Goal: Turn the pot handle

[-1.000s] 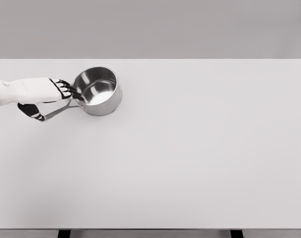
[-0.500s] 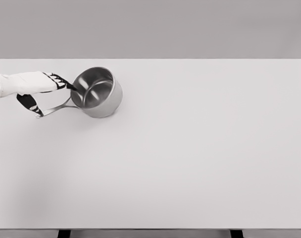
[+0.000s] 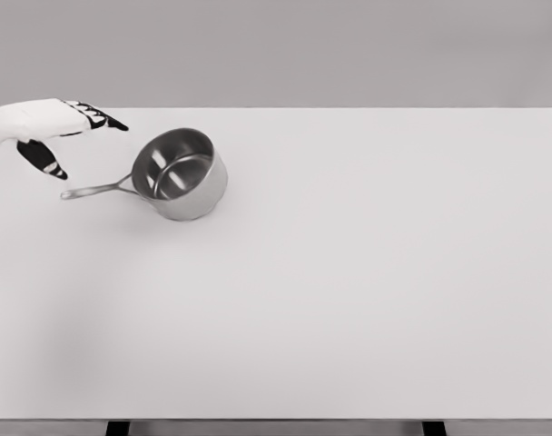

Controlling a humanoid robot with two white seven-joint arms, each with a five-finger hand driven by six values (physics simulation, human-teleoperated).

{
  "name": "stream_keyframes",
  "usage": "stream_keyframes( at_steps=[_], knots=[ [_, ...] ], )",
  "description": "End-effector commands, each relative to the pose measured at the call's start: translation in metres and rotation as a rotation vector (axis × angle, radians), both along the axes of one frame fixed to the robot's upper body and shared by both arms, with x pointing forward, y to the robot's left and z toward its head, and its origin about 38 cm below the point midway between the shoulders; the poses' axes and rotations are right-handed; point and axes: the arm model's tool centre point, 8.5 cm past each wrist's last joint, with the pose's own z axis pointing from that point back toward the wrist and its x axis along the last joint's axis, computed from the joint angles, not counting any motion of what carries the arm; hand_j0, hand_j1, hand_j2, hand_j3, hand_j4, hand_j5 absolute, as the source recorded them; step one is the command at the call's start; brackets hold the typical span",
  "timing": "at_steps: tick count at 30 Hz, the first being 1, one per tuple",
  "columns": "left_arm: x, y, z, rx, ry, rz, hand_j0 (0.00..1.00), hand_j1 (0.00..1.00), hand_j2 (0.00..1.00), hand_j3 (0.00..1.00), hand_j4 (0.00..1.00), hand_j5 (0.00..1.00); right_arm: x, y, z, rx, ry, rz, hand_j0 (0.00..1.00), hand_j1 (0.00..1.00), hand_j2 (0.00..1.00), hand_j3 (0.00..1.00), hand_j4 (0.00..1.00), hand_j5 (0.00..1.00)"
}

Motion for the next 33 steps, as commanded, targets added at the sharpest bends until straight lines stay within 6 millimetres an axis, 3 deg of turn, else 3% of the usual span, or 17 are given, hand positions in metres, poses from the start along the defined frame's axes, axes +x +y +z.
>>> stream_keyframes(
  at_steps=[1, 4, 7, 14, 18, 23, 28, 33],
  knots=[
    [-0.007, 0.018, 0.016, -0.105, -0.005, 0.033, 1.00, 1.00, 1.00, 1.00, 1.00, 1.00, 0.000, 0.000, 0.000, 0.001, 0.000, 0.000, 1.00, 1.00, 1.00, 1.00, 1.00, 1.00],
    [-0.022, 0.031, 0.023, -0.134, 0.000, 0.033, 1.00, 1.00, 1.00, 1.00, 1.00, 1.00, 0.000, 0.000, 0.000, 0.001, 0.000, 0.000, 1.00, 1.00, 1.00, 1.00, 1.00, 1.00],
    [-0.034, 0.028, 0.015, -0.134, 0.024, 0.006, 1.00, 1.00, 1.00, 1.00, 1.00, 1.00, 0.000, 0.000, 0.000, 0.001, 0.000, 0.000, 1.00, 1.00, 1.00, 1.00, 1.00, 1.00],
    [-0.034, 0.022, 0.007, -0.145, 0.041, -0.004, 1.00, 1.00, 1.00, 1.00, 1.00, 1.00, 0.000, 0.000, 0.000, 0.000, 0.001, 0.000, 1.00, 1.00, 1.00, 1.00, 1.00, 1.00],
    [-0.031, 0.001, -0.011, -0.176, 0.069, -0.037, 1.00, 1.00, 1.00, 1.00, 1.00, 1.00, 0.000, 0.000, 0.000, 0.001, 0.000, 0.000, 1.00, 1.00, 1.00, 1.00, 1.00, 1.00],
    [-0.030, 0.002, -0.013, -0.170, 0.071, -0.032, 1.00, 1.00, 1.00, 1.00, 1.00, 1.00, -0.001, 0.000, 0.000, 0.001, 0.001, 0.000, 1.00, 1.00, 1.00, 1.00, 1.00, 1.00],
    [-0.019, -0.026, -0.034, -0.169, 0.088, -0.057, 1.00, 1.00, 1.00, 1.00, 1.00, 1.00, -0.001, 0.000, 0.000, 0.001, 0.001, 0.000, 1.00, 1.00, 1.00, 1.00, 1.00, 1.00],
    [-0.015, -0.024, -0.040, -0.152, 0.093, -0.040, 1.00, 1.00, 1.00, 1.00, 1.00, 1.00, 0.000, 0.000, 0.000, 0.001, 0.000, 0.000, 1.00, 1.00, 1.00, 1.00, 1.00, 1.00]
  ],
)
